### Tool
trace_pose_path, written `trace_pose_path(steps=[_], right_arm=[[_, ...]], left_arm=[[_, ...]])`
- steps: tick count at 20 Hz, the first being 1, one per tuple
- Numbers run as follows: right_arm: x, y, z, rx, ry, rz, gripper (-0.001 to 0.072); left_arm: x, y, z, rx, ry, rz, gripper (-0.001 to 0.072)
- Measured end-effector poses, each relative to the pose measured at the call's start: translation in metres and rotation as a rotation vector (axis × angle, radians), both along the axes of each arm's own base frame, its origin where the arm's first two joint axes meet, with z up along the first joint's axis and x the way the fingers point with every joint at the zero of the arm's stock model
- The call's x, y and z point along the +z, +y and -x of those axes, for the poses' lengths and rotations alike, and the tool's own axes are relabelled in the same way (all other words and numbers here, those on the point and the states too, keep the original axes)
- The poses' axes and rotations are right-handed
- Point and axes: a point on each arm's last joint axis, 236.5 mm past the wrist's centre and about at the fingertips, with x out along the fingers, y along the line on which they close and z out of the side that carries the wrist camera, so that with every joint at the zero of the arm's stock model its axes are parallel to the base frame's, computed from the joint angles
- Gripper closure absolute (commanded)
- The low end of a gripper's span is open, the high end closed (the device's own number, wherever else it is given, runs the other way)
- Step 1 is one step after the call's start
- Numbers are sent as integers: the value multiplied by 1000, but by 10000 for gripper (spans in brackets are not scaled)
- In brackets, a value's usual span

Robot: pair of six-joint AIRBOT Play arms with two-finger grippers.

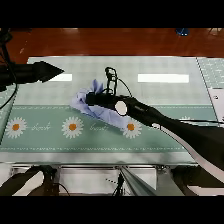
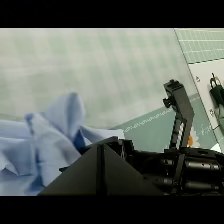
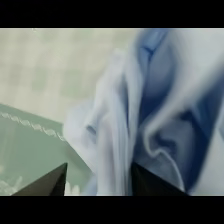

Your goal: Fold the shirts.

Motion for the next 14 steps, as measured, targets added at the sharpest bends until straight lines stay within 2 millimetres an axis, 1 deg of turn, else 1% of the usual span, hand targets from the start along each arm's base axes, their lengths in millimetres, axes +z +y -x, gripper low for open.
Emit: trace_pose_path(steps=[2, 3, 4, 6, 7, 8, 9, 10, 12, 13, 14], right_arm=[[16, -6, -9, -26, -26, -26, 229], [26, -14, -15, -33, -41, -28, 229], [36, -25, -21, -33, -58, -17, 230], [55, -58, -29, -17, -88, 49, 230], [61, -82, -33, -6, -100, 113, 230], [64, -112, -33, 6, -95, 197, 232], [62, -144, -32, 11, -80, 293, 232], [54, -182, -29, 12, -44, 408, 233], [32, -267, -14, -17, 84, 632, 222], [19, -306, -1, -38, 169, 708, 139], [5, -332, 14, -55, 260, 734, 123]], left_arm=[[-9, -3, 3, -6, 21, 1, 685], [-13, -3, 4, -5, 28, -4, 685], [-17, -2, 3, -1, 32, -14, 684], [-26, 3, 1, 10, 36, -49, 684], [-30, 7, 1, 12, 38, -72, 684], [-35, 12, 0, 20, 39, -99, 683], [-39, 17, -1, 30, 41, -122, 684], [-43, 23, -1, 38, 44, -142, 683], [-48, 36, -4, 65, 47, -170, 683], [-50, 42, -5, 76, 50, -180, 684], [-51, 48, -6, 88, 52, -187, 684]])
